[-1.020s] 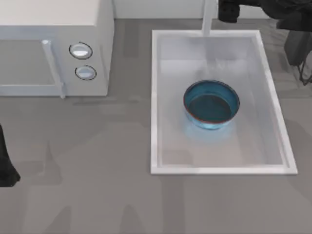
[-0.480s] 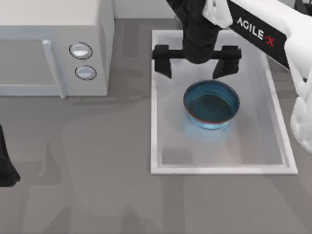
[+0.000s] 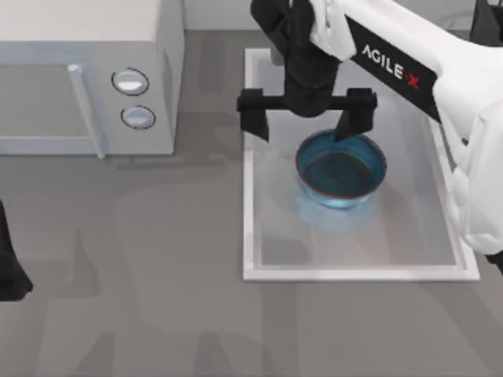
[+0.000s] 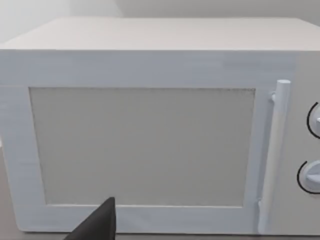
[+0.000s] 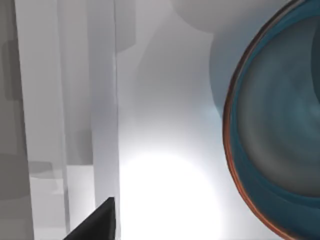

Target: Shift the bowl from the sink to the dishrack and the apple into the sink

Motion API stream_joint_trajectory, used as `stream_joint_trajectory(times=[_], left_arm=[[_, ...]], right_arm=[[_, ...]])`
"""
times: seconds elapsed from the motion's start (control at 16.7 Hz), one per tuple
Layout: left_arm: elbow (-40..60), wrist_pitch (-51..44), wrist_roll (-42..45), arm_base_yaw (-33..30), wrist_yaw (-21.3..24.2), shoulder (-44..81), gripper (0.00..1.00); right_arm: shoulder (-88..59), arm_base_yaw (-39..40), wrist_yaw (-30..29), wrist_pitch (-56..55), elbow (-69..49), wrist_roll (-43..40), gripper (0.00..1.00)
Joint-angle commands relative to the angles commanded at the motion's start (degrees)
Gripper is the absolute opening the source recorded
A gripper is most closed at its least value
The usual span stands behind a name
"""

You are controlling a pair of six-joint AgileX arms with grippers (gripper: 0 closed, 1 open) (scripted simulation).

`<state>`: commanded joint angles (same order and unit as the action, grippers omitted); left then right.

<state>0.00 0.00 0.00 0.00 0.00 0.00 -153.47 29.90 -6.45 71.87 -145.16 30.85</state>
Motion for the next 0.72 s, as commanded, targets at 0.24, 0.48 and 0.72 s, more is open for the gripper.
stream_joint_trajectory(times=[0.24,0.48,0.72], left_arm=[[0.0,0.0,0.0,0.0,0.0,0.0,1.0],[0.0,0.0,0.0,0.0,0.0,0.0,1.0],[0.0,0.0,0.0,0.0,0.0,0.0,1.0]], right_arm=[[-1.77,-0.35,0.03,-2.13,0.35,-0.3,1.0],[-7.29,-0.81,0.02,-8.47,1.1,-0.78,1.0],[-10.49,-1.08,0.02,-12.13,1.54,-1.04,1.0]])
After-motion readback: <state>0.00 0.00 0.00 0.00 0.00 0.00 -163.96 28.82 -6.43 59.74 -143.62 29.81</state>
